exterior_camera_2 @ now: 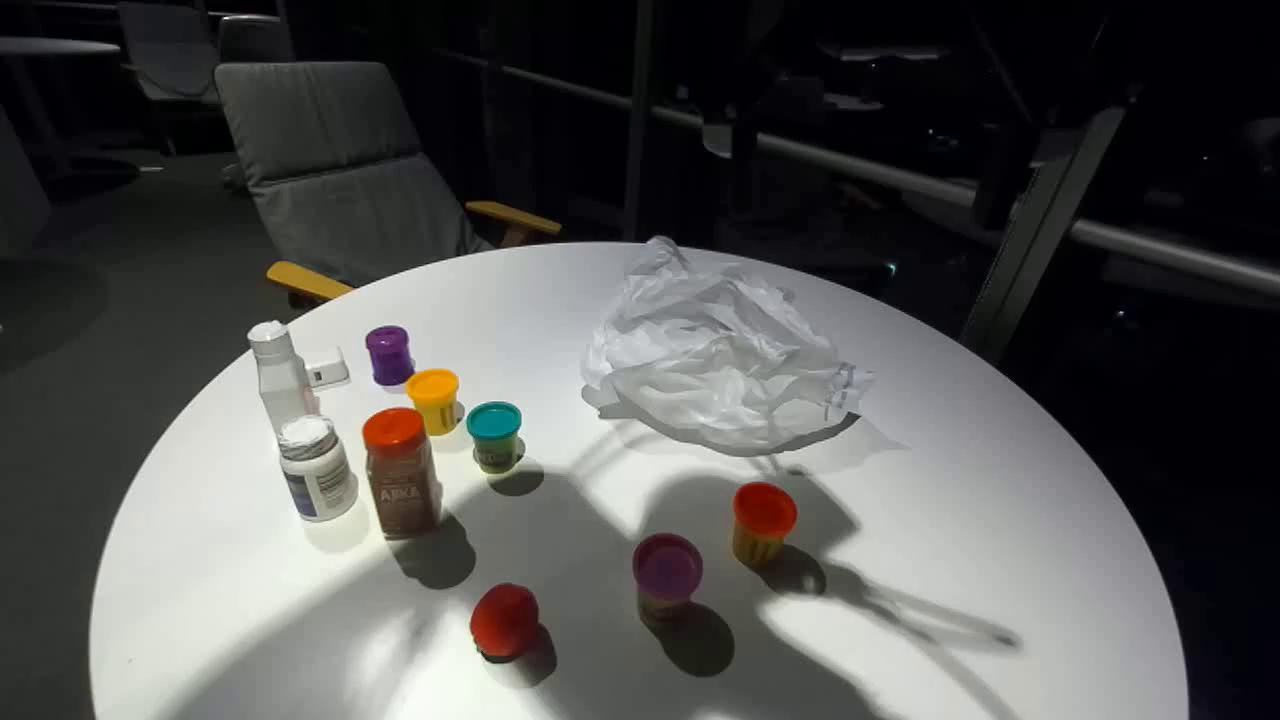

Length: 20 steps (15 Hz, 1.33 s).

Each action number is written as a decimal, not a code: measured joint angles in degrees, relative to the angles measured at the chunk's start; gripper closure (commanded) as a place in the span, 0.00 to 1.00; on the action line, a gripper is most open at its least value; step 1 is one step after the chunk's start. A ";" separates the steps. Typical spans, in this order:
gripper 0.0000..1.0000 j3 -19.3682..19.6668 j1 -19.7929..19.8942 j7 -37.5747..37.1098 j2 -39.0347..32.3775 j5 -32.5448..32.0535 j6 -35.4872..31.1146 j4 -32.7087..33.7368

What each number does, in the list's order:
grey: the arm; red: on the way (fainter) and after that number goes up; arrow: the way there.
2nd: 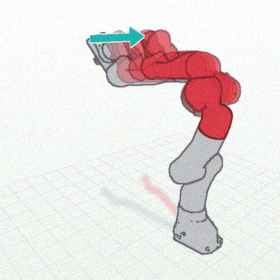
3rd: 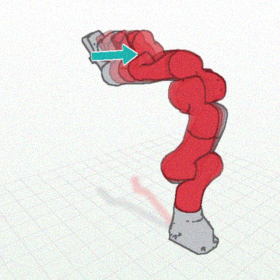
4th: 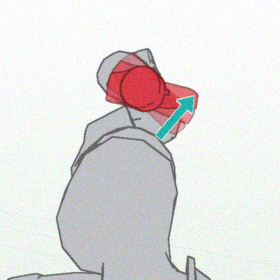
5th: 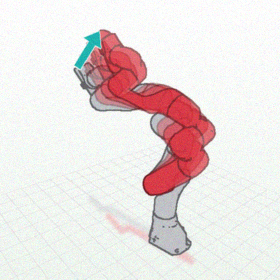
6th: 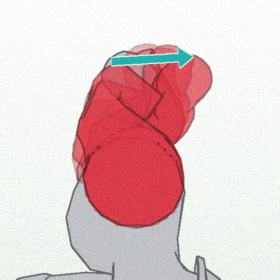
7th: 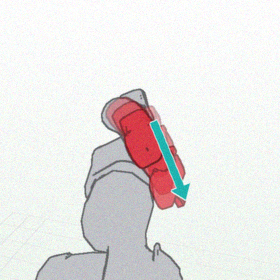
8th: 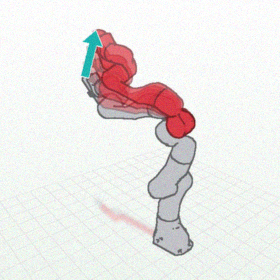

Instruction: Pick up all the objects surrounding the white plate and arrange them on the plate

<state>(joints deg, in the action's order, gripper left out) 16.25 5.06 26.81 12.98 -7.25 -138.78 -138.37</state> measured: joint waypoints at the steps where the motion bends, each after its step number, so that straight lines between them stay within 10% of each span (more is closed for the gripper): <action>1: 0.00 0.00 0.00 0.00 0.06 0.00 0.00 0.29; 20: 0.00 0.00 0.00 0.00 0.18 0.00 0.01 0.89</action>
<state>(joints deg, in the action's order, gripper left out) 16.25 5.06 26.81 13.17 -7.25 -138.78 -137.48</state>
